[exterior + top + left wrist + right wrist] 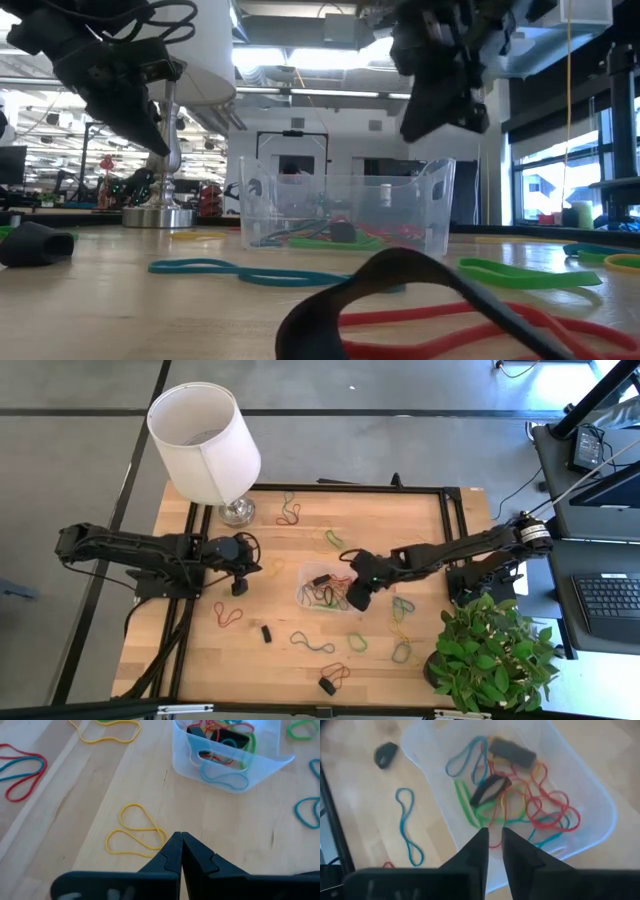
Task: Pick and place rubber bands into bin
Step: Put the yellow rubber band into the transparent bin
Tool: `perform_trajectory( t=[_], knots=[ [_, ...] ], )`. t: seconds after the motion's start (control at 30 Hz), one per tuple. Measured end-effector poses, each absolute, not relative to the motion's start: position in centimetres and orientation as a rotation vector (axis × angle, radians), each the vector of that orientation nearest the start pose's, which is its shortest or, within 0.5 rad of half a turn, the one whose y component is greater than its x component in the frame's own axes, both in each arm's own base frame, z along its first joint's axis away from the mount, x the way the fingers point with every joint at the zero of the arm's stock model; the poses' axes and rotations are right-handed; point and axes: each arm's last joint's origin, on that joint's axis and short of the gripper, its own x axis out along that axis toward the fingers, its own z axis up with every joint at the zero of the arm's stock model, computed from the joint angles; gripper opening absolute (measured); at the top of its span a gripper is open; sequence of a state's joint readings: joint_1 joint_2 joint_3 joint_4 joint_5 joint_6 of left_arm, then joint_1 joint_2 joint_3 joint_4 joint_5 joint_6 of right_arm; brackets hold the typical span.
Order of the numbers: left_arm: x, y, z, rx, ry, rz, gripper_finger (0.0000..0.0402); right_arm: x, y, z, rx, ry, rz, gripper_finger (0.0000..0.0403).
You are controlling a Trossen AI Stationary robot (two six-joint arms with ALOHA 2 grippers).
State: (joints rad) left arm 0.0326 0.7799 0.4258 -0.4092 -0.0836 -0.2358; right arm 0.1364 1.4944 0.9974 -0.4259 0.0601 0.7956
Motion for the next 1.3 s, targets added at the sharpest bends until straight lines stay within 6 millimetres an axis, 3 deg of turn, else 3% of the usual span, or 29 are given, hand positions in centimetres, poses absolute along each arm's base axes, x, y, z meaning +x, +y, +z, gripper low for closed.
perform_trajectory(
  t=[0.13,0.27,0.5,0.67,0.9,1.07,1.3],
  knots=[
    [15.7,0.7,20.8,-0.217,0.742,0.195,0.0002,28.5,4.5,24.7,0.546,0.842,-0.21,0.0029],
    [16.9,0.8,22.3,-0.197,0.76,0.206,0.0002,25.8,4.8,25.9,0.49,0.789,-0.142,0.0005],
    [20.6,0.6,22.7,-0.168,0.843,0.251,0.0002,19.8,4.5,23.9,0.577,0.701,-0.136,0.001],
    [23.2,0.6,21.5,-0.163,0.944,0.264,0.0014,17.2,4.0,22.1,0.652,0.617,-0.112,0.0003],
    [25.1,1.8,18.6,-0.289,1.06,0.415,0.0092,15.7,3.6,20.9,0.654,0.551,-0.079,0.0011],
    [25.4,3.0,15.9,-0.487,1.145,0.609,0.0167,15.5,3.6,20.8,0.619,0.552,-0.04,0.0005],
    [26.0,3.6,13.3,-0.619,1.187,0.763,0.0251,15.3,3.8,20.8,0.595,0.571,-0.002,0.0009]
  ],
)
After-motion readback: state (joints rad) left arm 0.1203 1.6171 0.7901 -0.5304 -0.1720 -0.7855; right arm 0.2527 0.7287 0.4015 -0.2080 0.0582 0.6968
